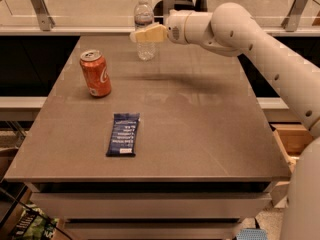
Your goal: Knock water bottle over
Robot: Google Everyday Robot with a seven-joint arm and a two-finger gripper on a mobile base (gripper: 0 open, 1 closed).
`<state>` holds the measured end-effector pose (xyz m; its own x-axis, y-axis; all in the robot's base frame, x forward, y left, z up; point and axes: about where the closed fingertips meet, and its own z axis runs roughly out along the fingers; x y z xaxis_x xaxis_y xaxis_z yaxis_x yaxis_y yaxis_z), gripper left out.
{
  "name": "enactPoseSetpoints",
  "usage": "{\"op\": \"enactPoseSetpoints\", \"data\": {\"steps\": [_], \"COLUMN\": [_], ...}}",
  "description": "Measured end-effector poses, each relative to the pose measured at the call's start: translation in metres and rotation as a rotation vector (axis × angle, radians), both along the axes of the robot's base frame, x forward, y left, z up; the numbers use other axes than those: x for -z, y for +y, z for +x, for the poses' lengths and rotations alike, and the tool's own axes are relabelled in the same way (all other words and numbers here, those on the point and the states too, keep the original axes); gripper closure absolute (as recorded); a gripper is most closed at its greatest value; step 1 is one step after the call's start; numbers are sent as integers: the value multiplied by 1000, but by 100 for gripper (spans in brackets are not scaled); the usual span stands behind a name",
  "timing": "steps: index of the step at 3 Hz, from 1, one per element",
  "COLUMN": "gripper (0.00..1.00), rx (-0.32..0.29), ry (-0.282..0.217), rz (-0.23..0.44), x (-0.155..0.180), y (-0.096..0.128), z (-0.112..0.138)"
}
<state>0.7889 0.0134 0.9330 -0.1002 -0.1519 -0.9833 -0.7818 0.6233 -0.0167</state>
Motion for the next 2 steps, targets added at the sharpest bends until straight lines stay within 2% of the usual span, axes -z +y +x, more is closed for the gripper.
{"op": "enactPoseSetpoints", "data": {"steps": [2], "gripper": [0], "rx": [-28], "ry": [-7], "rz": [9], "x": [0], "y": [14], "z": [13]}}
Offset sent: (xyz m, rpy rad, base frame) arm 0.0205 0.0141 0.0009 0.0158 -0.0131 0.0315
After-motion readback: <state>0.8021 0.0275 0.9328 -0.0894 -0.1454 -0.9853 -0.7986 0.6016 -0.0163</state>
